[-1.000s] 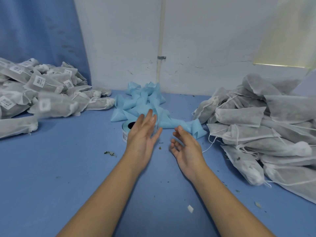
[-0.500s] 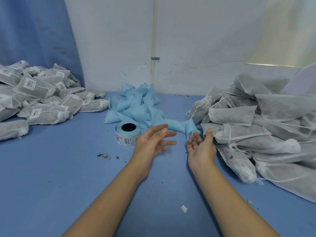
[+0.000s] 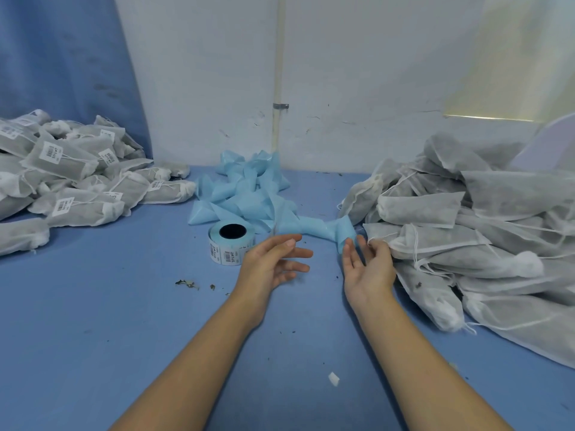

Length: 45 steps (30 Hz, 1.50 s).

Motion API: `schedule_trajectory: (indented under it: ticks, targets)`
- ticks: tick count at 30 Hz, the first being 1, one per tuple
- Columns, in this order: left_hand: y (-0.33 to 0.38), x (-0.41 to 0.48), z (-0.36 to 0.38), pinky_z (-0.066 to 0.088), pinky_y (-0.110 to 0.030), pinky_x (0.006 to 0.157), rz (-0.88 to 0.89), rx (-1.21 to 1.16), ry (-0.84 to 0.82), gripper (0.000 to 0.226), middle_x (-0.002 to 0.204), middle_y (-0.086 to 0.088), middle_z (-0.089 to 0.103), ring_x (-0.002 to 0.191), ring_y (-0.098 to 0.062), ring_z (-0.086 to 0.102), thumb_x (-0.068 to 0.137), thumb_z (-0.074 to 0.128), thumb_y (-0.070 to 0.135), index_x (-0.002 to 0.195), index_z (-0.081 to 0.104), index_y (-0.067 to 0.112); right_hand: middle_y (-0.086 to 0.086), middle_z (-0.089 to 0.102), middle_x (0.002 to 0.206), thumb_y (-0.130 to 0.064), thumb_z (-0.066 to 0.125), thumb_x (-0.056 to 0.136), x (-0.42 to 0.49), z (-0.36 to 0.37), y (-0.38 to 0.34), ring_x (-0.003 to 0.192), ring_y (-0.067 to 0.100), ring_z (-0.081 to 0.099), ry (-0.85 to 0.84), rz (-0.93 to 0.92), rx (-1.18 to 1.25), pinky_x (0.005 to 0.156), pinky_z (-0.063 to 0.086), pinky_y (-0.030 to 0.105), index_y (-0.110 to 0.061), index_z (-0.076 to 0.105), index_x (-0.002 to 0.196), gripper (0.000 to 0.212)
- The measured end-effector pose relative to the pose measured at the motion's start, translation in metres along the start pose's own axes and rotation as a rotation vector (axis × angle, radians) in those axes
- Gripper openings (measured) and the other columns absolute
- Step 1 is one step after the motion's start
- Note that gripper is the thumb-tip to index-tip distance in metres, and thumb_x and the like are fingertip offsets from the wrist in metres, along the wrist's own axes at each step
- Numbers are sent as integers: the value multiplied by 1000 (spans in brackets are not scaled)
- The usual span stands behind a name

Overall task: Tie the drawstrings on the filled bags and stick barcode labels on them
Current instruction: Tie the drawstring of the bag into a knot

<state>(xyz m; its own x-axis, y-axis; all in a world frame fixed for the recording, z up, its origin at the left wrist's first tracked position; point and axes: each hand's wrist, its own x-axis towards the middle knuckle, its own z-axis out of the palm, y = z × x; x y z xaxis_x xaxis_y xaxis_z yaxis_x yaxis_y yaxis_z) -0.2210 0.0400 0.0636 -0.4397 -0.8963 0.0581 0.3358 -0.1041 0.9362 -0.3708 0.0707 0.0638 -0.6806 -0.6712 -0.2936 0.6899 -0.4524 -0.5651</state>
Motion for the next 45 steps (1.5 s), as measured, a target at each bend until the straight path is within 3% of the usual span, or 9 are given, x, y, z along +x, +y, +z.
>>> schedule_trajectory:
  ticks: [4, 8, 17, 26, 31, 34, 38, 42, 45]
  targets:
    - [-2, 0, 0, 50, -18, 59, 2, 27, -13, 15, 83, -6, 74, 63, -15, 67, 93, 54, 12, 101, 67, 12, 6, 61, 115, -20, 52, 99, 5, -1, -5, 82, 16, 65, -27, -20, 3, 69, 55, 20, -6, 54, 118, 23]
    - [-3, 2, 0, 50, -18, 56, -2, 18, 6, 14, 79, -5, 74, 60, -14, 66, 93, 53, 10, 97, 67, 11, 4, 67, 108, -12, 49, 99, 1, -2, -3, 75, 12, 65, -85, 0, -91, 60, 49, 16, -10, 56, 102, 7]
    - [-5, 5, 4, 35, -20, 42, -16, 52, 149, 15, 107, -1, 69, 49, -13, 59, 95, 54, 24, 99, 64, 14, 9, 74, 97, -10, 50, 93, -18, 5, 11, 51, 11, 55, -508, 155, -360, 55, 48, 18, -13, 55, 78, 16]
    - [-2, 0, 4, 35, -20, 37, 74, 129, 210, 28, 50, 1, 51, 38, -12, 43, 88, 65, 32, 63, 59, 21, 12, 69, 74, -15, 52, 94, -24, 4, 20, 57, 17, 58, -761, 152, -791, 64, 44, 26, -5, 67, 85, 20]
    - [2, -1, 9, 37, -15, 38, 284, 199, 299, 14, 50, 13, 57, 39, -1, 48, 89, 65, 21, 75, 62, 18, 16, 61, 49, -42, 37, 98, -30, 8, 24, 36, 17, 49, -518, 2, -817, 37, 36, 19, -3, 64, 61, 60]
    - [1, 2, 8, 44, -12, 51, 336, 188, 392, 4, 64, 17, 65, 58, 5, 58, 88, 65, 23, 86, 65, 19, 6, 54, 42, -34, 44, 99, -30, 4, 26, 33, 13, 43, -392, -264, -819, 37, 33, 19, -6, 55, 52, 56]
    - [2, 4, 3, 47, -11, 63, 368, 192, 486, 5, 78, 10, 67, 70, 2, 61, 89, 64, 24, 85, 63, 25, -5, 58, 67, -14, 62, 90, -25, 0, 29, 55, 6, 48, -369, -568, -914, 57, 42, 23, -21, 56, 80, 13]
    - [5, 7, -1, 50, -31, 77, 320, 150, 580, 5, 93, 0, 65, 87, -16, 60, 91, 60, 28, 89, 58, 24, -12, 53, 110, 3, 66, 80, -21, -3, 33, 84, 8, 53, -514, -687, -1065, 78, 48, 27, -32, 49, 114, 52]
    - [7, 8, 0, 47, -20, 60, 295, 96, 586, 8, 87, 2, 60, 76, -16, 56, 93, 57, 28, 88, 55, 22, -6, 48, 129, 2, 71, 73, -16, -7, 34, 114, 11, 49, -568, -804, -1250, 99, 40, 25, -24, 49, 132, 67]
